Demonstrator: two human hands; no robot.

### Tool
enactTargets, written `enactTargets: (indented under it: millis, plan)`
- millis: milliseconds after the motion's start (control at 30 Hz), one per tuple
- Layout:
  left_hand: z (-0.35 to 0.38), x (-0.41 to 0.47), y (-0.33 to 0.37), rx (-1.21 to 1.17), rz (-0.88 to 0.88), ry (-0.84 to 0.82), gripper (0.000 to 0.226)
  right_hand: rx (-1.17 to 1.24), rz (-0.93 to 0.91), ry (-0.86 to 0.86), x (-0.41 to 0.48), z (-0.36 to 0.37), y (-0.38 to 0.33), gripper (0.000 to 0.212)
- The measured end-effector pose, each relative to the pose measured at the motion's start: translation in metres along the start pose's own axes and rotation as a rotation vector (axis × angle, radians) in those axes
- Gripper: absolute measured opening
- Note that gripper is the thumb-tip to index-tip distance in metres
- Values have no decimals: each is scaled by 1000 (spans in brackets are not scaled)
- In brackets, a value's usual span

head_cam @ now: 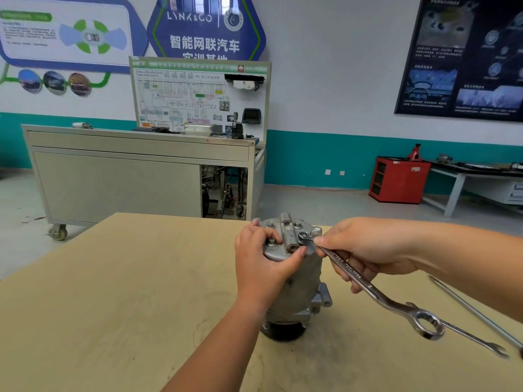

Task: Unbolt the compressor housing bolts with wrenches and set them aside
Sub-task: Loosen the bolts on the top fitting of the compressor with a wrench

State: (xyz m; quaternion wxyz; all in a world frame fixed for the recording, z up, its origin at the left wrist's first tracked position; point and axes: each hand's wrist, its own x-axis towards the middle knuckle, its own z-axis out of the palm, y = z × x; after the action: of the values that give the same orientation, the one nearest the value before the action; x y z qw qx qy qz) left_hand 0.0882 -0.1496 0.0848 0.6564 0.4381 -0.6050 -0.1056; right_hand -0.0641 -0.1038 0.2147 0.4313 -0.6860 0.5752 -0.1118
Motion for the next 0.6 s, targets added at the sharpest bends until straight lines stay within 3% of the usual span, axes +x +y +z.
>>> enactTargets:
  millis: [267, 400, 500, 600]
  plan:
    - [-6, 3, 9, 72, 25, -41, 38, -413, 63, -52, 5, -21, -7, 45]
    - [-14, 7, 16, 186, 103, -238, 56, -468, 85, 14, 10, -36, -8, 51]
    - [-18, 10, 20, 305, 155, -333, 44, -622, 117, 55, 13, -45, -10, 55]
    - [-18, 12, 24, 350, 153, -405, 35, -897, 71, 236, 19, -53, -7, 58]
